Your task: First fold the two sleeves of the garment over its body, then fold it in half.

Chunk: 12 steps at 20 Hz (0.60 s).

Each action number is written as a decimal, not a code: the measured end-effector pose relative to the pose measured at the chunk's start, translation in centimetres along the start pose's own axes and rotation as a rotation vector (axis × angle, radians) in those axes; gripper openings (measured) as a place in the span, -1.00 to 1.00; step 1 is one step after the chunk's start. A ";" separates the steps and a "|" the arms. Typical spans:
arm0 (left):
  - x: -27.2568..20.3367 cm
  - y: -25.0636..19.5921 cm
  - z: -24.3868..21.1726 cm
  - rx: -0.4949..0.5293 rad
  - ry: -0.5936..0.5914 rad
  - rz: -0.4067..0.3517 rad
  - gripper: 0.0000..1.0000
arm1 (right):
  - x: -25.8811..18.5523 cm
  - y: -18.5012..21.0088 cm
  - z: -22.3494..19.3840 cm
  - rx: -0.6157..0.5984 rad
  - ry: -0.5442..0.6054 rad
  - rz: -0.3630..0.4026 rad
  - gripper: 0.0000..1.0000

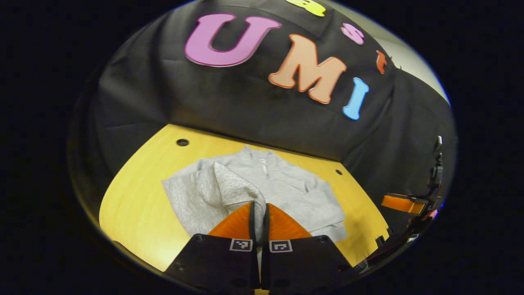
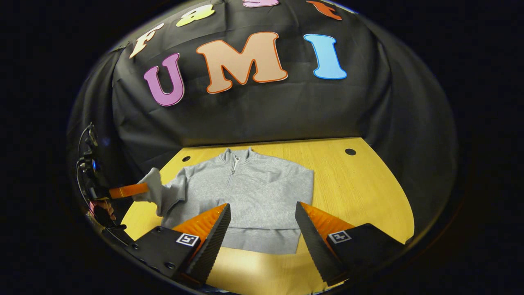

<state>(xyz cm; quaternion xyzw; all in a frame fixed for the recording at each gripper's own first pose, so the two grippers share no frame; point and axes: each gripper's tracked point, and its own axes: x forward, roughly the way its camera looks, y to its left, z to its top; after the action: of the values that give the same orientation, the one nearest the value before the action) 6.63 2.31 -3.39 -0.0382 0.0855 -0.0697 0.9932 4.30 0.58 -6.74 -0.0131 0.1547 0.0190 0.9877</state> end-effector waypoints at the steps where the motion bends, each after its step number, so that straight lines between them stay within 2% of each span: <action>1: 1.1 -2.0 0.2 0.026 0.006 -0.039 -0.99 | 0.1 -0.5 -0.1 0.006 -0.001 -0.001 0.96; 6: 5.0 -10.7 0.1 0.175 0.039 -0.204 -0.99 | 0.0 -2.2 -1.1 0.016 0.005 -0.008 0.97; 12: 10.3 -16.4 -2.2 0.251 0.120 -0.317 -0.99 | -0.4 -4.3 -1.9 0.056 0.010 -0.013 0.97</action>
<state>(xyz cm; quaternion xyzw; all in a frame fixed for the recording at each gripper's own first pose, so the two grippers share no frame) 14.10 -15.52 -5.83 0.0771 0.1280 -0.2372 0.9599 3.51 -3.80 -8.29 0.0132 0.1599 0.0080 0.9870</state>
